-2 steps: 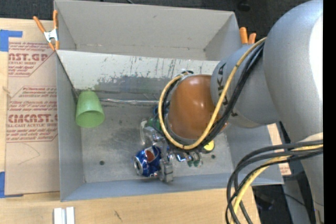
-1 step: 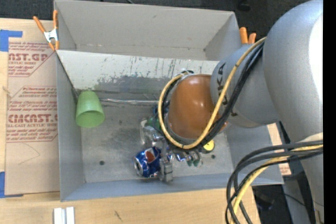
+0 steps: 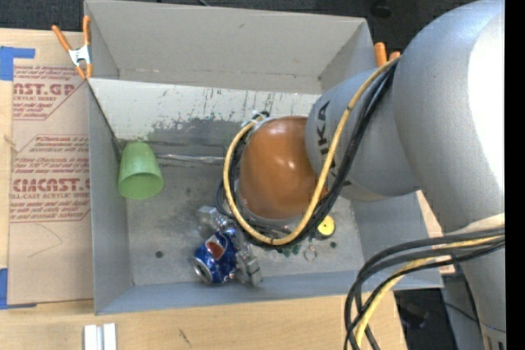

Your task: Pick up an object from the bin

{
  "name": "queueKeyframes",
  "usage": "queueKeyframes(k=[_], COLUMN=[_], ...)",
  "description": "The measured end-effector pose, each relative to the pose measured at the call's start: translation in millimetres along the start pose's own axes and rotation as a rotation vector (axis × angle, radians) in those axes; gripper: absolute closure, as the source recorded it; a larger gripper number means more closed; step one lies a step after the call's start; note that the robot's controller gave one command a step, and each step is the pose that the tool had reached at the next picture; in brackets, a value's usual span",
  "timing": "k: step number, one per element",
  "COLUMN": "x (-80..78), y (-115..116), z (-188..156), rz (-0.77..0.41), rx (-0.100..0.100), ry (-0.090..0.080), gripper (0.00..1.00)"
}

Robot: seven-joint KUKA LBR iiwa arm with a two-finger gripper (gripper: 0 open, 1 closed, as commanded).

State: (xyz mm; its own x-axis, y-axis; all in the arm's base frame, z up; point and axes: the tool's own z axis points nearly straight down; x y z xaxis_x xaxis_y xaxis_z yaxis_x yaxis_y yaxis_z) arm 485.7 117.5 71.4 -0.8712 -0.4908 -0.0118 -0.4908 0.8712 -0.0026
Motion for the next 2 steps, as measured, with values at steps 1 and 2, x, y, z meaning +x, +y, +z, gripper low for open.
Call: queueKeyframes(k=[1, 2], x=[-1.3, -0.2], y=[-0.1, 0.9], z=[-0.4, -1.2], rz=[0.001, 0.0], rx=[0.0, -0.002], ry=[-0.005, 0.002], gripper=[0.0, 1.0])
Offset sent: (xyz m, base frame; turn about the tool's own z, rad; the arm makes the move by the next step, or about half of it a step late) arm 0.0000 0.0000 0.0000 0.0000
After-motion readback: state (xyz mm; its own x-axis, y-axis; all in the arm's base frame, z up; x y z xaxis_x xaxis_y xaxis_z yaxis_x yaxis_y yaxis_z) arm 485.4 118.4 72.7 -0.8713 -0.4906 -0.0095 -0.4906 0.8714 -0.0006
